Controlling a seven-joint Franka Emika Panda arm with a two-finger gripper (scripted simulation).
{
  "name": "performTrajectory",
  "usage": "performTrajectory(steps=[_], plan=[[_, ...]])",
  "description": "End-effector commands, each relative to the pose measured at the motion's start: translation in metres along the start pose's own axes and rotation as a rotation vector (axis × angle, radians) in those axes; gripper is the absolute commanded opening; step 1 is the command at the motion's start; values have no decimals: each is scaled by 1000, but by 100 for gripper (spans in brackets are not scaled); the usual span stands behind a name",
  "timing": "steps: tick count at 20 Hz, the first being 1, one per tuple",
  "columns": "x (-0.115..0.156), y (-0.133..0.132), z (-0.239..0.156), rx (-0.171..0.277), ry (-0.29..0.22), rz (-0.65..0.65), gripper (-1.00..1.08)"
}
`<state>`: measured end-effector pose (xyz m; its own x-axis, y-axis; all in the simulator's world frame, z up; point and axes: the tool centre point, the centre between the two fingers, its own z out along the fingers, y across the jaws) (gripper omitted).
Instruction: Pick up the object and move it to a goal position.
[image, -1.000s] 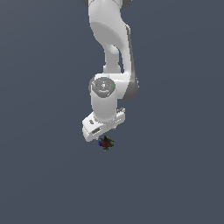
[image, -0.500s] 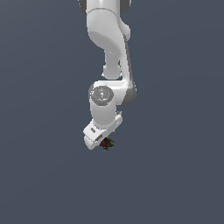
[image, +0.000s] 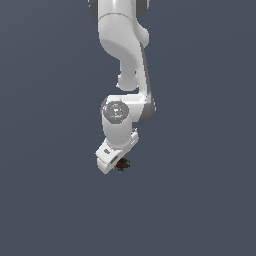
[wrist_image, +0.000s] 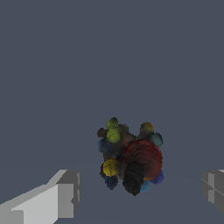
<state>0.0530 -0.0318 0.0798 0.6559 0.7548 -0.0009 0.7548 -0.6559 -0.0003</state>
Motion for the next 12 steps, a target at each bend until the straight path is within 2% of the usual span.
performTrajectory(steps=[1, 12], plan=[[0, 0, 1, 0, 0, 0, 100], [0, -1, 48, 0, 1, -5, 100]])
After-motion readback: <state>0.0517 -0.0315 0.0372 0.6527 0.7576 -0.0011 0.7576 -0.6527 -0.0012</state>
